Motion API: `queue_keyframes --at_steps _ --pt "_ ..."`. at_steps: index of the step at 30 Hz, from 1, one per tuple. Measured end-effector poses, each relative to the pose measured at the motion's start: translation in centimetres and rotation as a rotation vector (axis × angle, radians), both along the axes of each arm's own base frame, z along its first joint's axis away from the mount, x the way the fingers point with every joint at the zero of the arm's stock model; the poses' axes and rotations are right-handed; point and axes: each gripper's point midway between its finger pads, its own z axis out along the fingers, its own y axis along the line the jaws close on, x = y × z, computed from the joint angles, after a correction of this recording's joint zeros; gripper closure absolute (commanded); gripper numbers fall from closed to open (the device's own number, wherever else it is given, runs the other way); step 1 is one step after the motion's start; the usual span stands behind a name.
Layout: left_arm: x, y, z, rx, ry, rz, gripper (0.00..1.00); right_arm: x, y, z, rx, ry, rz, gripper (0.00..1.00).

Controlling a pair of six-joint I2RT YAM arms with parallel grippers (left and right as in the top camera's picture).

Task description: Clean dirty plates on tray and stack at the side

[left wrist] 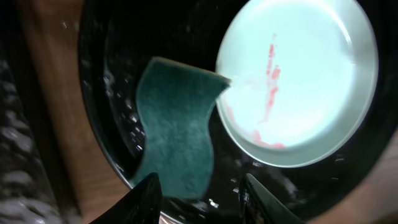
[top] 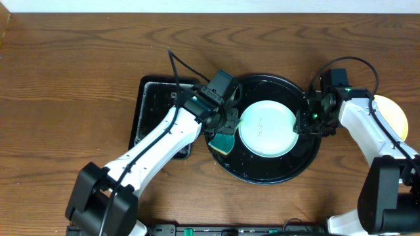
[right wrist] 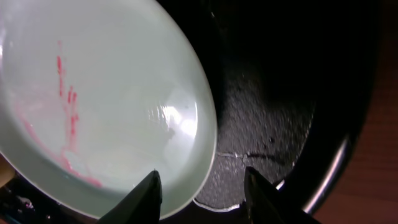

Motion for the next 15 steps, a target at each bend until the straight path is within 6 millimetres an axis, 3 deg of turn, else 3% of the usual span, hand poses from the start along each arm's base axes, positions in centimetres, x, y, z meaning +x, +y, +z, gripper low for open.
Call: queue_keyframes --at_steps 3,5,7,8,10,15 --pt "0.0 0.1 -2.2 0.045 0.014 -0.055 0.58 0.1 0.4 0.1 0.024 -0.011 0.018 0.57" --pt "-0.2 0.4 -5.1 0.093 0.056 -0.082 0.58 0.1 0.6 0.1 0.036 -0.010 0.031 0.55" --pt "-0.4 0.5 -6.7 0.116 0.084 -0.092 0.58 0.0 0.7 0.1 0.039 -0.009 0.038 0.53" --pt "-0.5 0.6 -7.7 0.126 0.102 -0.098 0.64 -0.1 0.7 0.1 0.041 -0.006 0.041 0.53" --pt "-0.7 0.2 -9.3 0.120 0.134 -0.108 0.92 -0.2 0.8 0.1 0.044 -0.005 0.046 0.51" --pt "-0.8 -0.5 -9.2 0.089 0.144 -0.128 0.92 0.0 0.7 0.1 0.051 -0.012 0.047 0.51"
